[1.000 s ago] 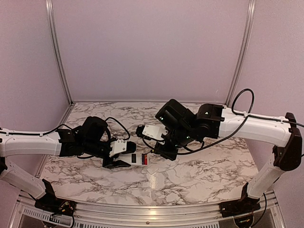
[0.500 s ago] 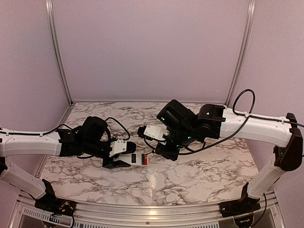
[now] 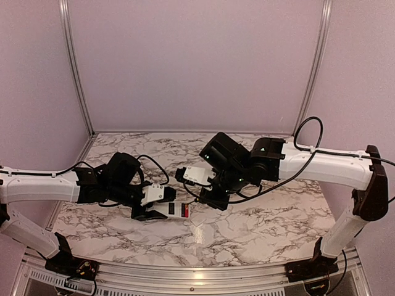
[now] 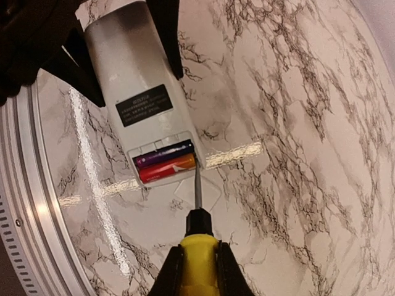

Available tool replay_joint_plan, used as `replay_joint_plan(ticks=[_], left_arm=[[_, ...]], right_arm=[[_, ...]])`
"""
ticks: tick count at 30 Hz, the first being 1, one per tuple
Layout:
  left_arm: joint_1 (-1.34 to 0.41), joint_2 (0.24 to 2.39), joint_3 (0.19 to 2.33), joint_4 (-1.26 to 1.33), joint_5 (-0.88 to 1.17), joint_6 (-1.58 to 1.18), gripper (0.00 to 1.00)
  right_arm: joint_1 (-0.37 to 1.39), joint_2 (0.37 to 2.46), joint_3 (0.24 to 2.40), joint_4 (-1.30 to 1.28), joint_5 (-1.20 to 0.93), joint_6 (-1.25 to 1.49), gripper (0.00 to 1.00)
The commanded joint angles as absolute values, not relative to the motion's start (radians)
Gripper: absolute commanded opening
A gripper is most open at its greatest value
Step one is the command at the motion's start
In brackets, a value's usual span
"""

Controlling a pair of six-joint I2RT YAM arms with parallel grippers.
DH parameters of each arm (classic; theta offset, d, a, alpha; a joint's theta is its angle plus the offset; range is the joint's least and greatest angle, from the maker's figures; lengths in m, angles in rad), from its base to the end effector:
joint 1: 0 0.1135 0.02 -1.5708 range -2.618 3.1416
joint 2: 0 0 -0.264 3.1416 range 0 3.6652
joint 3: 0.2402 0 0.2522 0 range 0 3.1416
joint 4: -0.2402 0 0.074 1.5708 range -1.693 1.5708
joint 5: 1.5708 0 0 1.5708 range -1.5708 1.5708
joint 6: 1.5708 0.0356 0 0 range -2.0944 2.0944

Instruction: Unload the batteries from the remote control

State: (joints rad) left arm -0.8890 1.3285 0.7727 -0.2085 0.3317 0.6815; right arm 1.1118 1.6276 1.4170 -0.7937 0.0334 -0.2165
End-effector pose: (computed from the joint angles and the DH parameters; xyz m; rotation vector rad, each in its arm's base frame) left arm 0.1637 -0.2201 0.2170 1.7637 1.5291 -0.4905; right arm 0.1543 0.3096 0.2921 -1.5938 2.0567 0.2886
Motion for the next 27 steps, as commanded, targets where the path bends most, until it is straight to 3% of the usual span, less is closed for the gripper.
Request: replay_joint_plan(ticks=[1, 27], left_arm=[[-0.892, 1.321, 0.812, -0.143, 0.385, 0.702, 0.00], [-0.892, 1.310, 0.835, -0.168, 0.357, 0.771, 0.00]], right_arm=[[1.100, 1.655, 1.426, -0.782, -0.038, -0.238, 0.00], [1.100, 1.641, 1.286, -0.609, -0.392, -0.343, 0.00]])
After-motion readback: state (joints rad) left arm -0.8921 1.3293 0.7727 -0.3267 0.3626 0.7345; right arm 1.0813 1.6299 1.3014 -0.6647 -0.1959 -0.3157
